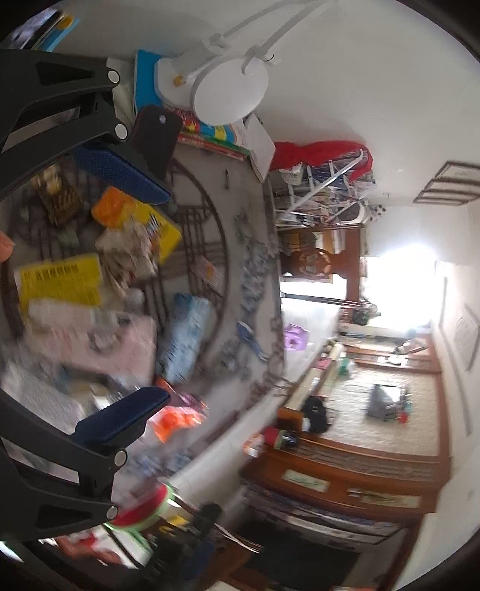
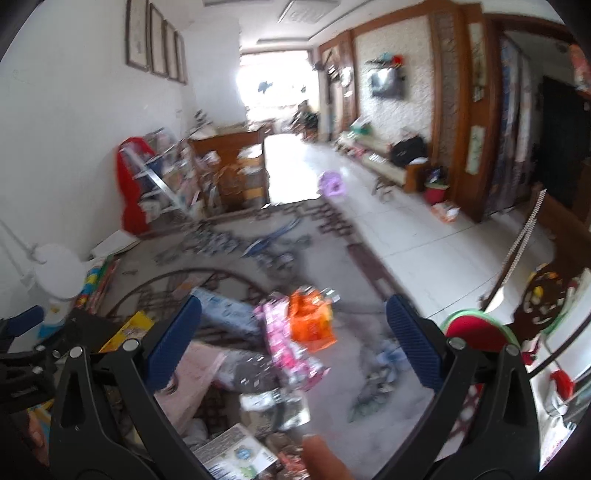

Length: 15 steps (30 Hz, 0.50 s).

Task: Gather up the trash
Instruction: 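Grasp the brown cigarette pack with left tool while right tool grasps pink paper bag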

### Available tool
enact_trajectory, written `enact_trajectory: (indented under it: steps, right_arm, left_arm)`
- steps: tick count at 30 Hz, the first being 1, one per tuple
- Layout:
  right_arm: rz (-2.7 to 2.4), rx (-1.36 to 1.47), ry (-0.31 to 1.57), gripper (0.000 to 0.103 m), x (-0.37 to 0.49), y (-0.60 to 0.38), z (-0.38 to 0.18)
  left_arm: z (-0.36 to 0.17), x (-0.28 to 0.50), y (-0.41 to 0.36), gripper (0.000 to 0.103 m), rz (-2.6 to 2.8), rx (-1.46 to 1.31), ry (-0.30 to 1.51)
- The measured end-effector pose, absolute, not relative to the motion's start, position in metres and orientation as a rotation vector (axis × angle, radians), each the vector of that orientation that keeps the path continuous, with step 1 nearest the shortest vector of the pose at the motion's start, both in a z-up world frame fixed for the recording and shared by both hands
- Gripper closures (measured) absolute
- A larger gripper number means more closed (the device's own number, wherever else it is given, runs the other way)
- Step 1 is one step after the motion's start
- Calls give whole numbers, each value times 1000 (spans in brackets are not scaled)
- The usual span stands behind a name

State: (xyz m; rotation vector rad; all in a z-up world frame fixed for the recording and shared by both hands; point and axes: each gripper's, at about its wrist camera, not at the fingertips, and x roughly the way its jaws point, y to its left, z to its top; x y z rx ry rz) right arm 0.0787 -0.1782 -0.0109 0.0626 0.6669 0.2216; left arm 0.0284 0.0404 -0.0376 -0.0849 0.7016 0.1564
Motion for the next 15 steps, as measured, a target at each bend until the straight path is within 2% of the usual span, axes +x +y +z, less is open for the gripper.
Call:
enact_trajectory:
  steps: [7,12,15]
  right_arm:
    - [309,13,809,4,86,-159,-37]
    - [422,37,899,4,87,-141,-50]
    - [485,44,959,4,87,-129,-61]
  left_arm:
    - [-108,15,92,8,153,17,936]
    - [-166,13,130,9,193,-37,1102]
    - [-186,16,138,9,187,-70,1135]
